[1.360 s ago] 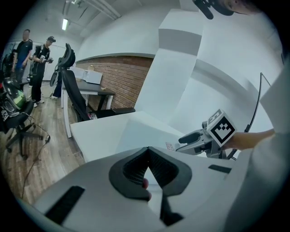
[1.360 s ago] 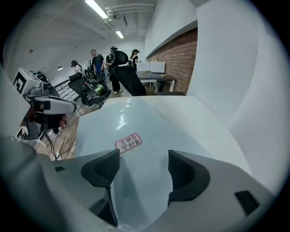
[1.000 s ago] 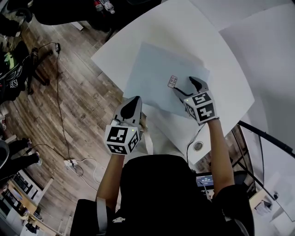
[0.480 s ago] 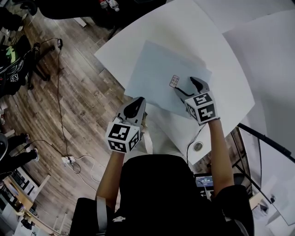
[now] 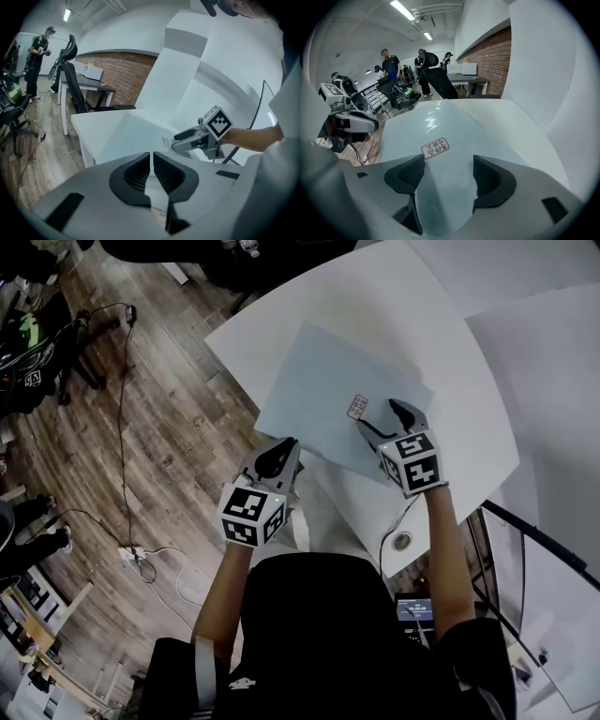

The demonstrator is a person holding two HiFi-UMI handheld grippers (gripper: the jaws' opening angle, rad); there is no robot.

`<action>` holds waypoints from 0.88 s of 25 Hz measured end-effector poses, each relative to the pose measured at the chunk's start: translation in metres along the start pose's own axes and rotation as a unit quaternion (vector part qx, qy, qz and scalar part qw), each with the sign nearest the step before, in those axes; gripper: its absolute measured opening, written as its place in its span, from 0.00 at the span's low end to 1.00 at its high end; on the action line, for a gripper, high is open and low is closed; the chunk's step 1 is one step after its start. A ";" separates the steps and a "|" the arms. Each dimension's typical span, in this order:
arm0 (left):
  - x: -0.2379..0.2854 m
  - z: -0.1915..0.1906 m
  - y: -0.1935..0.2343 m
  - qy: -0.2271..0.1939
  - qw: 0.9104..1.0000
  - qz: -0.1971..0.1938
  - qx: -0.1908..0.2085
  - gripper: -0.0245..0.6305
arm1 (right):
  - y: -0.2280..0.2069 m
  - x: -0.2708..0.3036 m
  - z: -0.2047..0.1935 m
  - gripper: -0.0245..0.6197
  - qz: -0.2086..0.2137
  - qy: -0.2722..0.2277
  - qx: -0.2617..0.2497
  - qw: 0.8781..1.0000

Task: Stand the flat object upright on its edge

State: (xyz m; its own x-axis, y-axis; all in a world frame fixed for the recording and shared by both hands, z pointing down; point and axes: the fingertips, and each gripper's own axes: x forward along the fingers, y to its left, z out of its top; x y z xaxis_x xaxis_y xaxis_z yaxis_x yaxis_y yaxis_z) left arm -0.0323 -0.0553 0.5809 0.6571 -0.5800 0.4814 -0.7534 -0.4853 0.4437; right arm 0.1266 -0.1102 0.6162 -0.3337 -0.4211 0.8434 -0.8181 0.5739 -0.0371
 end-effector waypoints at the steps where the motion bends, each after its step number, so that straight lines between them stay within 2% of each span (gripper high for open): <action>1: 0.000 -0.001 0.002 -0.001 1.000 0.002 -0.002 0.06 | 0.001 0.001 0.000 0.53 0.001 0.000 -0.001 1.000; 3: 0.000 -0.005 0.005 -0.002 1.000 0.002 -0.009 0.08 | 0.001 0.004 0.000 0.53 0.003 0.000 -0.004 1.000; 7: -0.002 -0.014 0.006 -0.004 0.999 -0.012 -0.032 0.19 | 0.005 0.007 0.003 0.53 0.005 0.001 -0.010 1.000; 14: -0.014 -0.031 0.010 -0.005 0.998 -0.006 -0.059 0.23 | 0.015 0.008 0.008 0.53 0.007 -0.004 -0.018 1.000; 17: -0.028 -0.036 0.018 -0.013 0.995 -0.003 -0.101 0.25 | 0.028 0.005 0.019 0.53 0.010 -0.008 -0.016 1.000; 22: -0.038 -0.048 0.049 -0.027 0.981 0.000 -0.190 0.29 | 0.037 0.016 0.029 0.53 0.009 -0.008 -0.026 1.000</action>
State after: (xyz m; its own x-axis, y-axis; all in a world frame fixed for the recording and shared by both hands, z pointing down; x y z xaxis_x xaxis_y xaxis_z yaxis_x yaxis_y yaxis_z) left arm -0.0931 -0.0259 0.6202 0.6473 -0.6194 0.4443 -0.6829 -0.2125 0.6989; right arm 0.0778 -0.1160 0.6129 -0.3562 -0.4215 0.8339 -0.7869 0.6166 -0.0245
